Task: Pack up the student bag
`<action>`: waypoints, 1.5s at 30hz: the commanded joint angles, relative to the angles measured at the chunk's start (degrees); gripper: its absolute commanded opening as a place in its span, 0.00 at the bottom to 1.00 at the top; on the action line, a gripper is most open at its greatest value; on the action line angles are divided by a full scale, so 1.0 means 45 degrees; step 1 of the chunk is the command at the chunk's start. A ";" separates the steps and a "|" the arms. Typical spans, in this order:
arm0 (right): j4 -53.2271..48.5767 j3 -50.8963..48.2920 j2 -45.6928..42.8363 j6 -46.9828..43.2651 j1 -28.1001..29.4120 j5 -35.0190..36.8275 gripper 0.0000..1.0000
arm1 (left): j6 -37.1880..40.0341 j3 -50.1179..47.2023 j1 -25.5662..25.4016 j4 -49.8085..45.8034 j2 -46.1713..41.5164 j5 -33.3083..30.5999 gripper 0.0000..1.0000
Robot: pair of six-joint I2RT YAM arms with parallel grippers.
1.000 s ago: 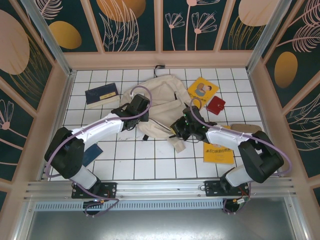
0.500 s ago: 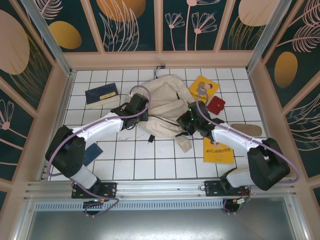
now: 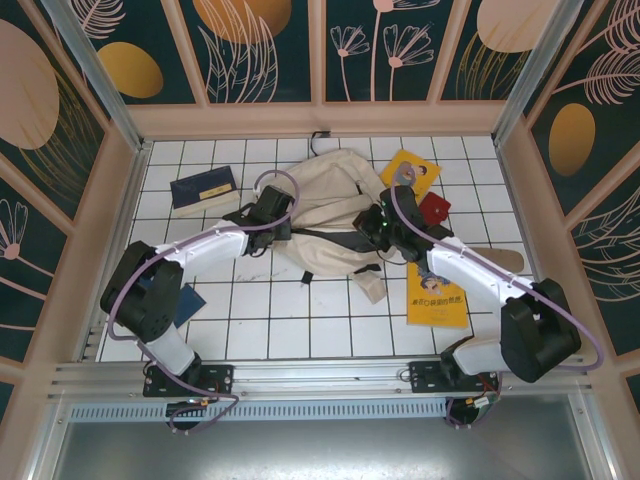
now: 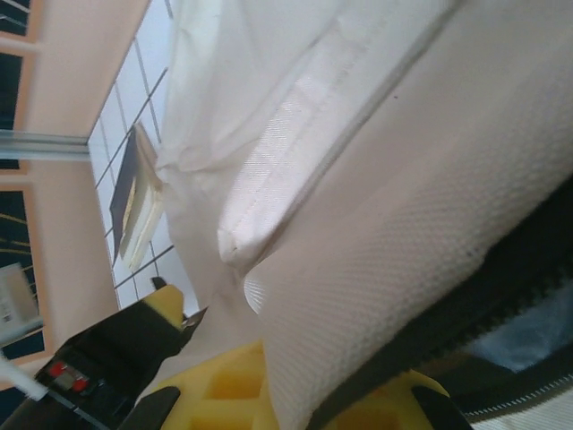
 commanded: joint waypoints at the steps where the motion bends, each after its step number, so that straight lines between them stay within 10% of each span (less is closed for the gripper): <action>1: 0.0919 0.0633 0.0183 -0.1040 -0.0257 -0.0117 0.00 | 0.0024 0.0000 0.0569 0.0043 0.0323 -0.0824 0.00; 15: 0.1928 0.2110 0.3026 0.0212 0.1011 -0.1743 0.09 | 0.0413 0.1625 0.1863 0.0548 0.1419 0.0060 0.00; 24: 0.0642 0.1621 0.1435 -0.1076 0.1033 -0.0121 0.64 | -0.0635 0.2136 0.2475 -0.0832 -0.0185 -0.0024 0.66; 31: 0.0001 0.0779 -0.0161 -0.3211 0.0808 0.1047 0.79 | -0.1335 0.0959 0.3845 -0.1367 -0.1998 -0.0301 0.86; 45: 0.0249 0.1099 0.0817 -0.4079 0.0574 0.0053 0.86 | -0.4834 -0.4481 0.6775 -0.2937 -0.4833 -0.1072 0.96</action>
